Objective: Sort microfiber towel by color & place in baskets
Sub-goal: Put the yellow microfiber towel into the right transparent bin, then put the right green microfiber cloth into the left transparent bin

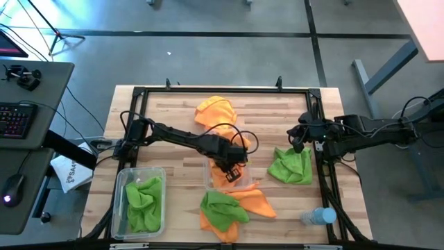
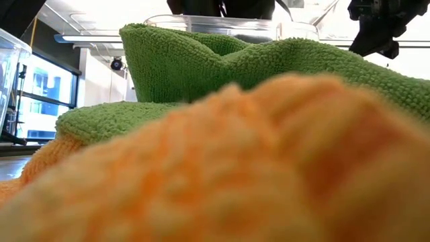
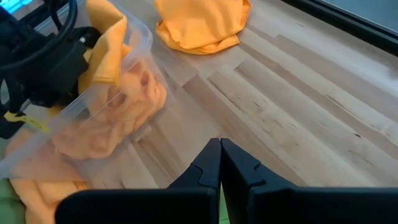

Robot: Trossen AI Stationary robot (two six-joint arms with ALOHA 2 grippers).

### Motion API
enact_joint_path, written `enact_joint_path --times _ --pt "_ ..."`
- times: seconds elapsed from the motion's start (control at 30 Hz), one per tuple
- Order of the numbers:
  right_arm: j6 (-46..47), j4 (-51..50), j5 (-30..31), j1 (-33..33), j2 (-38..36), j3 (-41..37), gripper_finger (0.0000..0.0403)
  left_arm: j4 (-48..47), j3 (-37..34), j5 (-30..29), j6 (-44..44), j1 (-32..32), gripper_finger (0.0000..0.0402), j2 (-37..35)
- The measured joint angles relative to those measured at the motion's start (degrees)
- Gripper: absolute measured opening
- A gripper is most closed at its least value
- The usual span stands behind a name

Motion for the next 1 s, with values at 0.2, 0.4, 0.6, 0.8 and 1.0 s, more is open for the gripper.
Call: enact_joint_path --times 0.2,0.4,0.6,0.8,1.0 --pt "-2.54 0.00 -0.22 0.00 0.00 0.00 0.0000 -0.41 0.04 1.05 -2.84 0.42 0.0062 -0.57" --pt "-2.65 -0.30 -0.26 0.00 -0.02 0.00 0.0000 -0.70 0.05 -0.72 -6.09 0.44 0.0078 -5.83" --pt "-2.65 -0.39 -0.27 0.00 0.00 0.00 0.0000 -1.15 0.13 -2.36 -8.78 0.32 0.0079 -12.39" --pt "-2.40 -0.15 -0.21 0.00 0.00 0.00 0.0000 -2.22 0.15 -3.86 -7.77 -0.17 0.0079 -17.97" --pt "-3.71 1.60 -0.52 0.16 0.02 0.00 0.0009 -2.44 -0.21 -11.15 -0.86 -1.95 0.0079 -23.08"
